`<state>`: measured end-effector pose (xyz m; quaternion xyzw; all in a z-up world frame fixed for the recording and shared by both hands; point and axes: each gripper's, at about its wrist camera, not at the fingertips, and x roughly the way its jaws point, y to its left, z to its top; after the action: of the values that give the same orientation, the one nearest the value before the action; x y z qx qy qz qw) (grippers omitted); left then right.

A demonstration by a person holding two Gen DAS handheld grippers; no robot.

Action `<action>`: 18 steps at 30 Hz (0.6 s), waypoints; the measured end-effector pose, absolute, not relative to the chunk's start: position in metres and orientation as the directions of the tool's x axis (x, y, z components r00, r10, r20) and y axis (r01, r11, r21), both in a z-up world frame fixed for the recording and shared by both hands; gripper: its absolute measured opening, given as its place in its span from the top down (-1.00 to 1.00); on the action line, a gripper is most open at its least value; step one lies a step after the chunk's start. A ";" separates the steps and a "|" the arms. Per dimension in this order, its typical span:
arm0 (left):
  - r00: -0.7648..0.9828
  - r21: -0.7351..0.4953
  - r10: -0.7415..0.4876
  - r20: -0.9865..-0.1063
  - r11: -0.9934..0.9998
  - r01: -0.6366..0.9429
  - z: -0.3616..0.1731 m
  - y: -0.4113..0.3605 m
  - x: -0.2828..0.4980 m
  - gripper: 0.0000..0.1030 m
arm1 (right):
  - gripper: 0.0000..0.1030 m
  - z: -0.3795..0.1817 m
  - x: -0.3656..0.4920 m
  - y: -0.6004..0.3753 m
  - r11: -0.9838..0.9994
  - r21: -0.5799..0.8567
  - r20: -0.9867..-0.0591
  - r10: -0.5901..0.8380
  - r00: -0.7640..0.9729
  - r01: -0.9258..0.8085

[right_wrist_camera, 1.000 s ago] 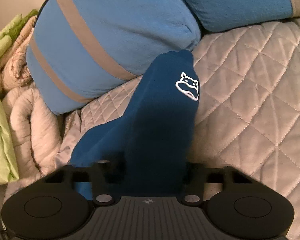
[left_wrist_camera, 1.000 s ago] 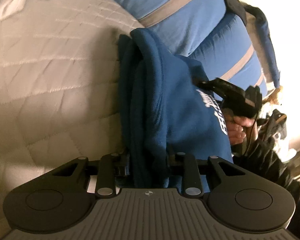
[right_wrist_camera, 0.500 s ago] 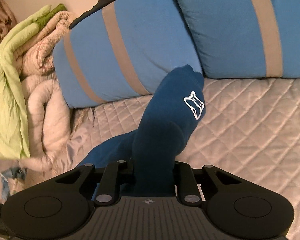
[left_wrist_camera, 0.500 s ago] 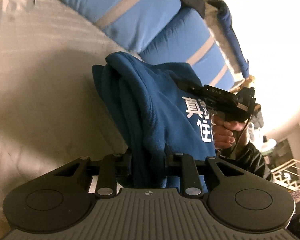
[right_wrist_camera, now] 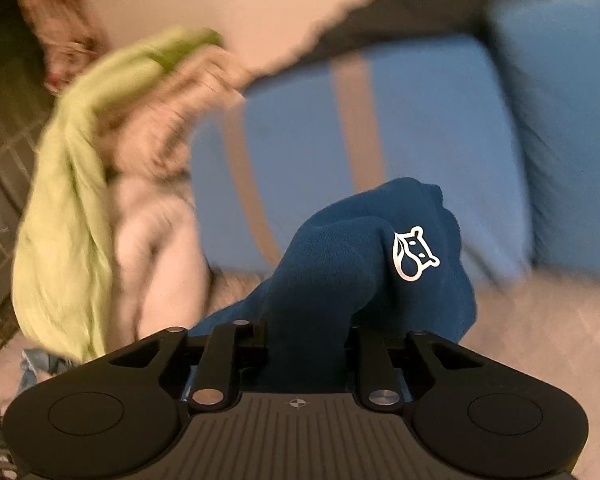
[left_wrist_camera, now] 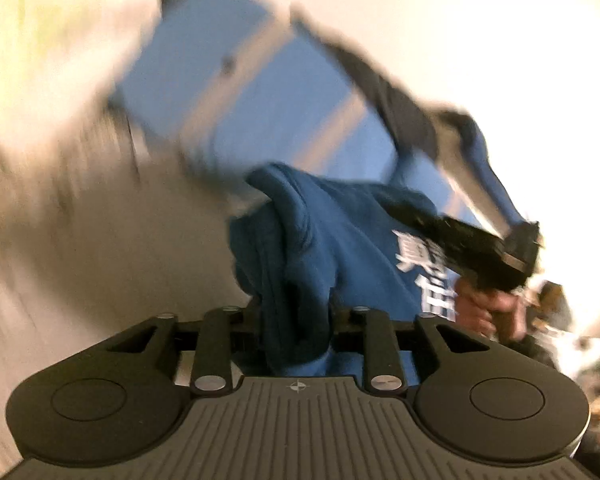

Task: Fold clothes

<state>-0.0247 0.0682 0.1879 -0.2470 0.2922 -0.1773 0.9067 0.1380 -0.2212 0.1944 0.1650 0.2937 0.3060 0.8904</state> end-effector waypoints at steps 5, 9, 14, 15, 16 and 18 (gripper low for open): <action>0.846 -0.302 -0.177 -0.503 0.953 0.020 0.202 0.077 -0.001 -0.49 | -1.00 0.198 0.151 -0.177 0.886 0.212 -0.445 0.464 0.766 -0.413; 0.842 -0.289 -0.187 -0.505 0.957 0.039 0.178 0.065 -0.011 -0.49 | -1.00 0.173 0.127 -0.186 0.909 0.101 -0.496 0.397 0.772 -0.403; 0.808 -0.308 -0.239 -0.539 0.948 0.075 0.158 0.048 -0.037 -0.49 | -1.00 0.162 0.091 -0.221 0.930 0.068 -0.545 0.339 0.767 -0.362; 0.802 -0.299 -0.244 -0.546 0.950 0.086 0.156 0.043 -0.041 -0.49 | -1.00 0.163 0.082 -0.229 0.934 0.063 -0.550 0.327 0.769 -0.352; 0.799 -0.284 -0.247 -0.549 0.954 0.099 0.156 0.040 -0.045 -0.49 | -1.00 0.165 0.073 -0.236 0.938 0.057 -0.554 0.315 0.770 -0.343; 0.793 -0.264 -0.249 -0.556 0.958 0.116 0.156 0.034 -0.055 -0.49 | -1.00 0.171 0.057 -0.250 0.944 0.038 -0.556 0.292 0.779 -0.327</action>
<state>-0.0549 0.0340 0.1562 -0.1086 0.3065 -0.0969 0.9407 0.0566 -0.2502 0.1713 -0.0301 0.2895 0.1641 0.9425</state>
